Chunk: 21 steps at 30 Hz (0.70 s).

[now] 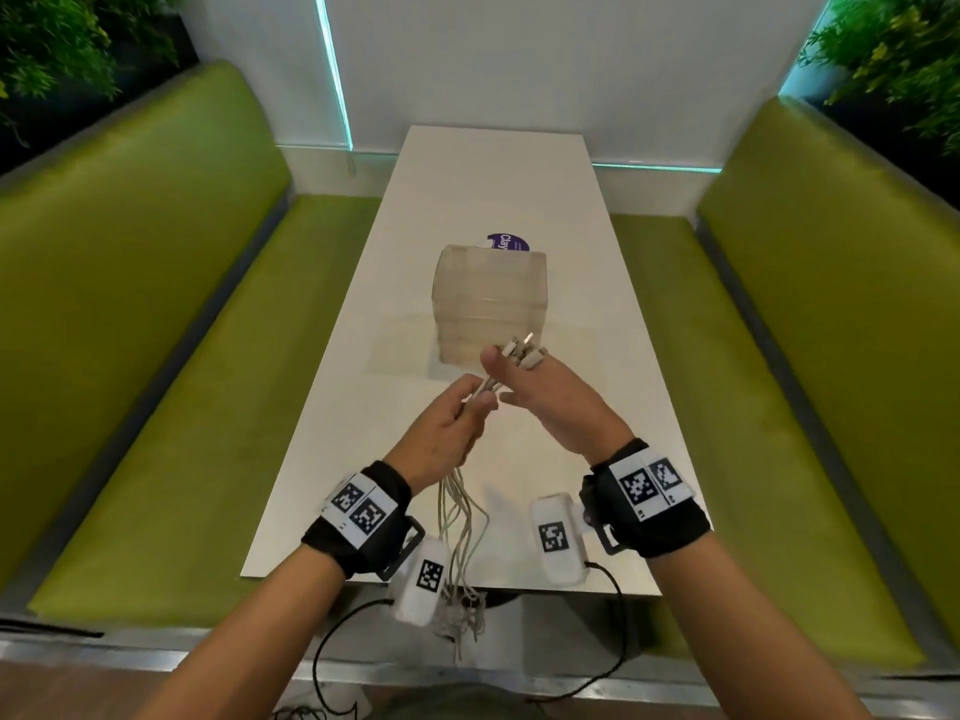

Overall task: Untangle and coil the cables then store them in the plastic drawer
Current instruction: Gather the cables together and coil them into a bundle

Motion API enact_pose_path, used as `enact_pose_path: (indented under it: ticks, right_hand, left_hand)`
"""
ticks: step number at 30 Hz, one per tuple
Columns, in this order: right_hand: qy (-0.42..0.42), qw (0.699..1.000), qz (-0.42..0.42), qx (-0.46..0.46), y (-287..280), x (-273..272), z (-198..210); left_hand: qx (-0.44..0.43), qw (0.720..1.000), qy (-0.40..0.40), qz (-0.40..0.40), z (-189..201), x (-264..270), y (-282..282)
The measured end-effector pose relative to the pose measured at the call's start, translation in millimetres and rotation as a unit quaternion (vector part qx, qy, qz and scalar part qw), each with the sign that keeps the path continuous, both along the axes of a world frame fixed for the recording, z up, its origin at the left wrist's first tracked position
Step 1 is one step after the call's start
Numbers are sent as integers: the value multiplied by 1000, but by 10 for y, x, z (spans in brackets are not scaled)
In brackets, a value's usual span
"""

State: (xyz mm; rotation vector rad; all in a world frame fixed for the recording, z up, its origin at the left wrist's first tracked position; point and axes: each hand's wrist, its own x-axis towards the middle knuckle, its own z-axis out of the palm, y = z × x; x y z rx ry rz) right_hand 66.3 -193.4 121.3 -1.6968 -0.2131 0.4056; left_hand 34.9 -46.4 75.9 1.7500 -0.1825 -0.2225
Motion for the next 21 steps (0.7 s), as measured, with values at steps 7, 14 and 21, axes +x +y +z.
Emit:
enact_pose_path:
  ticks: [7, 14, 21]
  right_hand:
    - [-241, 844, 100, -468, -259, -23, 212]
    - [-78, 881, 265, -384, -276, -111, 75]
    - [-14, 939, 233, -252, -401, -69, 279]
  left_hand:
    - [191, 975, -74, -83, -68, 111, 184]
    - [166, 972, -46, -158, 58, 57, 183]
    - [18, 991, 0, -134, -103, -150, 227]
